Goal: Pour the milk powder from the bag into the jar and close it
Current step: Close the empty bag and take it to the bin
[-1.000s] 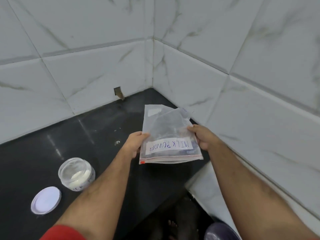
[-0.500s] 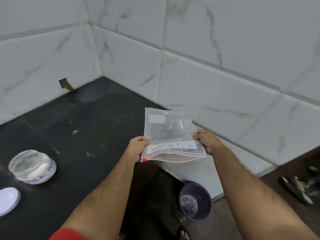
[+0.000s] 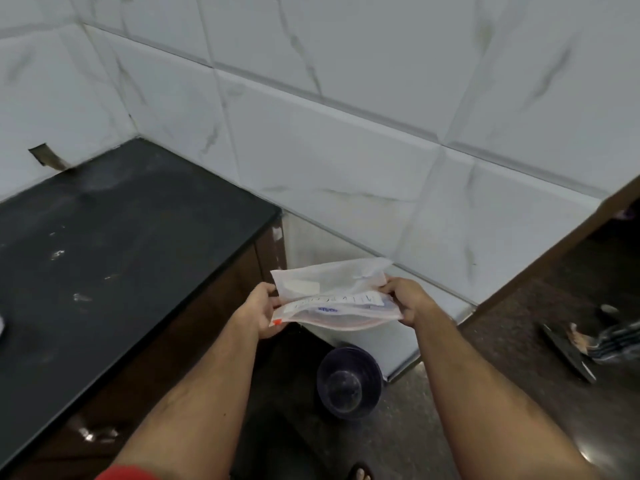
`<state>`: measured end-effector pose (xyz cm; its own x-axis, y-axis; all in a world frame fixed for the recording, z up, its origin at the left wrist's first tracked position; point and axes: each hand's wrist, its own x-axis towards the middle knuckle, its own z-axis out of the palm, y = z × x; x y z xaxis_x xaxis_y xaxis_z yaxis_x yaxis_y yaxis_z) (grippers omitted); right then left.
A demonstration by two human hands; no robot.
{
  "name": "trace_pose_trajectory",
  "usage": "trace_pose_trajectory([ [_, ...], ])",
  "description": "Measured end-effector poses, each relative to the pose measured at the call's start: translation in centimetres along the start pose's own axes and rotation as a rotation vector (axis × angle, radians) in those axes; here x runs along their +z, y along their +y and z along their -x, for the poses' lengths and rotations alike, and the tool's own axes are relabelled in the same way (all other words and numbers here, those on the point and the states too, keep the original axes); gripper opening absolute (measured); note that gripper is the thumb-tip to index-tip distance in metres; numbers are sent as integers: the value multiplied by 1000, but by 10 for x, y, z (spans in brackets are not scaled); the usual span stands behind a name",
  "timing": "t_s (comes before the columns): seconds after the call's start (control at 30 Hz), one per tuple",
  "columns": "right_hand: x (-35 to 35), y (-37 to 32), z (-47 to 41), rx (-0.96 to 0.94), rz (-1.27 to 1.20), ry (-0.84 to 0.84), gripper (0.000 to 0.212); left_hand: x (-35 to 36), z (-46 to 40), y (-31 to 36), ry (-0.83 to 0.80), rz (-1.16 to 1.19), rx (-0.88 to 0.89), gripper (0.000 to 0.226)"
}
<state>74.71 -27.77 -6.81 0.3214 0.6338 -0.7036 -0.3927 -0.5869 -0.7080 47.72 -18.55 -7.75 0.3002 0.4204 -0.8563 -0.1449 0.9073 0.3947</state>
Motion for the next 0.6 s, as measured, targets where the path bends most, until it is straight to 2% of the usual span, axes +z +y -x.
trace_pose_trajectory([
  [0.07, -20, 1, -2, 2, -53, 20, 29, 11, -6, -13, 3, -77, -23, 55],
  [0.2, -49, 11, -12, 33, -102, -23, 29, 26, -15, -37, -5, -281, -47, 20],
  [0.3, -59, 20, -20, 65, -11, -114, 36, 30, -34, -56, 99, -337, 26, 35],
  [0.37, -63, 29, -28, 65, 83, -139, 56, 30, -49, -64, 140, -324, 139, 51],
  [0.43, -67, 42, -38, 145, 150, -184, 78, 30, -62, -73, 163, -315, 209, 60],
  [0.47, -70, 48, -43, 211, 171, -217, 79, 28, -69, -78, 171, -318, 226, 60],
  [0.5, -73, 55, -49, 270, 192, -243, 73, 27, -78, -83, 175, -323, 236, 59],
  [0.6, -75, 75, -62, 344, 276, -221, 33, 20, -107, -95, 158, -369, 215, 57],
])
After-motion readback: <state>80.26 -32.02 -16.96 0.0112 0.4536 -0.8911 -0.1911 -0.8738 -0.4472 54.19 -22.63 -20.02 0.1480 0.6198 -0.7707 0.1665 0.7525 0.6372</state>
